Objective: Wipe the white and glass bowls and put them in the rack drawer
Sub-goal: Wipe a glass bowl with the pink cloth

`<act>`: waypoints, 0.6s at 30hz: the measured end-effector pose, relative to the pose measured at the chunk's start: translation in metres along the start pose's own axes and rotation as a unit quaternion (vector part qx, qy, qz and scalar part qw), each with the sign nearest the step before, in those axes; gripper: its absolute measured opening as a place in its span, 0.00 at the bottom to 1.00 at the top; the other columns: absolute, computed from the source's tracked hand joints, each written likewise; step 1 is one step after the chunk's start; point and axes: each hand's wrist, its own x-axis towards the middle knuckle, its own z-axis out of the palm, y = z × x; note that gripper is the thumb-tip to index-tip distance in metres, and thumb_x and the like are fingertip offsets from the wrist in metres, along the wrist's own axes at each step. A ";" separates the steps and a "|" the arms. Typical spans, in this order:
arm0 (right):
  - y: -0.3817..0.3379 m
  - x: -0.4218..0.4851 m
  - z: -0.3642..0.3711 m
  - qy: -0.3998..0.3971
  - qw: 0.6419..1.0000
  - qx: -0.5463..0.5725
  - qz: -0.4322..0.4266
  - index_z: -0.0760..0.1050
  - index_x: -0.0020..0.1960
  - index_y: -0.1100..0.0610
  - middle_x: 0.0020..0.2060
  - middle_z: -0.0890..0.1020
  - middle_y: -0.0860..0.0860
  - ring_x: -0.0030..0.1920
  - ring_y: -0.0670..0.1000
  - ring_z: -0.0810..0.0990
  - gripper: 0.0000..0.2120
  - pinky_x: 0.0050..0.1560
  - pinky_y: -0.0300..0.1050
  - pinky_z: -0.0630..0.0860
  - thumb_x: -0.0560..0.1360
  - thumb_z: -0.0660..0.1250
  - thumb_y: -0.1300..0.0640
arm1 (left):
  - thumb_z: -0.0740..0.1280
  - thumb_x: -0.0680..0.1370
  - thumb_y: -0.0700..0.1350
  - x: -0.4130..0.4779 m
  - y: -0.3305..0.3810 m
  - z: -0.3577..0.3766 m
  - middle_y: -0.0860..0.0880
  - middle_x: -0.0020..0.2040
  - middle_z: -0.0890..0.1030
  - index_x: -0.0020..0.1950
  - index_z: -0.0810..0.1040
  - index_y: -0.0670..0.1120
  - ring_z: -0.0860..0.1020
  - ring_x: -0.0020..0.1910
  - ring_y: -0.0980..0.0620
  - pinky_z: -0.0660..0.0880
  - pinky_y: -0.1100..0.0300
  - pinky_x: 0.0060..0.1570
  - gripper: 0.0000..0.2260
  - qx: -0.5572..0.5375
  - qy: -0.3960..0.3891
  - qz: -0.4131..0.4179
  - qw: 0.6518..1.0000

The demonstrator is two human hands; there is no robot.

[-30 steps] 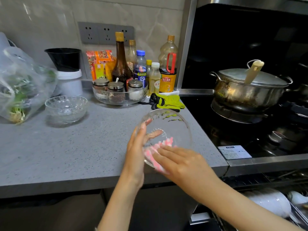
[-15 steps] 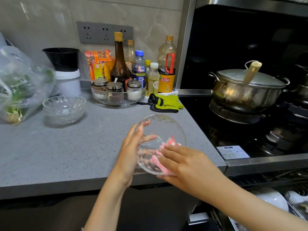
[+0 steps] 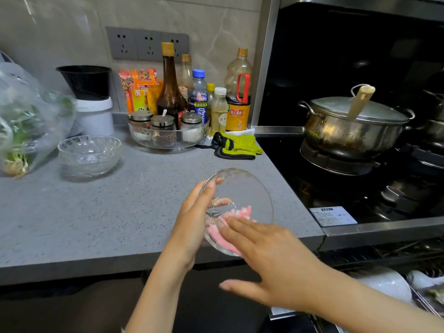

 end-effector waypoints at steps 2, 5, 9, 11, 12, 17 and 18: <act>-0.008 0.005 -0.010 0.003 0.998 0.058 0.004 0.64 0.74 0.56 0.71 0.69 0.50 0.71 0.47 0.68 0.40 0.67 0.41 0.63 0.73 0.52 0.28 | 0.57 0.77 0.55 -0.002 0.002 0.005 0.56 0.46 0.85 0.56 0.78 0.55 0.82 0.48 0.59 0.78 0.67 0.44 0.14 -0.016 -0.001 0.013 1.000; -0.004 0.020 -0.008 0.008 0.996 0.078 0.034 0.59 0.76 0.60 0.75 0.62 0.54 0.75 0.50 0.60 0.42 0.70 0.47 0.59 0.75 0.47 0.29 | 0.58 0.76 0.56 -0.004 0.002 0.008 0.59 0.48 0.85 0.59 0.78 0.54 0.81 0.50 0.63 0.76 0.68 0.47 0.16 -0.021 0.000 0.019 1.000; -0.001 0.030 -0.001 0.025 0.993 -0.016 0.112 0.76 0.63 0.65 0.60 0.80 0.60 0.61 0.56 0.79 0.42 0.51 0.46 0.80 0.78 0.39 0.34 | 0.62 0.69 0.66 -0.003 0.007 0.005 0.51 0.60 0.80 0.58 0.78 0.60 0.79 0.58 0.49 0.75 0.50 0.56 0.21 -0.035 0.047 0.027 0.998; -0.008 0.028 0.006 0.058 0.994 -0.029 0.090 0.81 0.55 0.64 0.52 0.84 0.59 0.52 0.54 0.84 0.36 0.40 0.42 0.80 0.77 0.46 0.37 | 0.60 0.70 0.63 -0.002 0.007 0.004 0.50 0.58 0.81 0.58 0.78 0.58 0.81 0.55 0.53 0.75 0.54 0.54 0.20 -0.021 0.058 0.045 0.997; -0.012 0.027 0.008 0.071 0.995 -0.013 0.074 0.82 0.55 0.62 0.51 0.84 0.57 0.50 0.53 0.84 0.31 0.38 0.42 0.80 0.77 0.50 0.40 | 0.59 0.71 0.62 -0.002 0.007 0.004 0.49 0.55 0.82 0.58 0.77 0.57 0.81 0.53 0.55 0.76 0.59 0.52 0.20 -0.017 0.060 0.051 0.997; -0.004 0.033 0.014 0.096 0.994 0.034 0.043 0.67 0.71 0.63 0.70 0.71 0.57 0.70 0.54 0.70 0.33 0.66 0.47 0.71 0.77 0.51 0.40 | 0.60 0.76 0.59 -0.004 0.002 0.008 0.57 0.53 0.83 0.59 0.78 0.57 0.80 0.55 0.58 0.77 0.62 0.53 0.16 -0.030 0.050 0.031 0.998; -0.002 0.035 0.013 0.094 0.994 0.019 0.061 0.66 0.72 0.64 0.71 0.69 0.58 0.71 0.55 0.68 0.36 0.67 0.49 0.71 0.77 0.50 0.37 | 0.61 0.73 0.62 -0.005 0.002 0.009 0.57 0.57 0.82 0.61 0.77 0.58 0.79 0.59 0.58 0.75 0.55 0.59 0.19 -0.029 0.044 0.020 0.998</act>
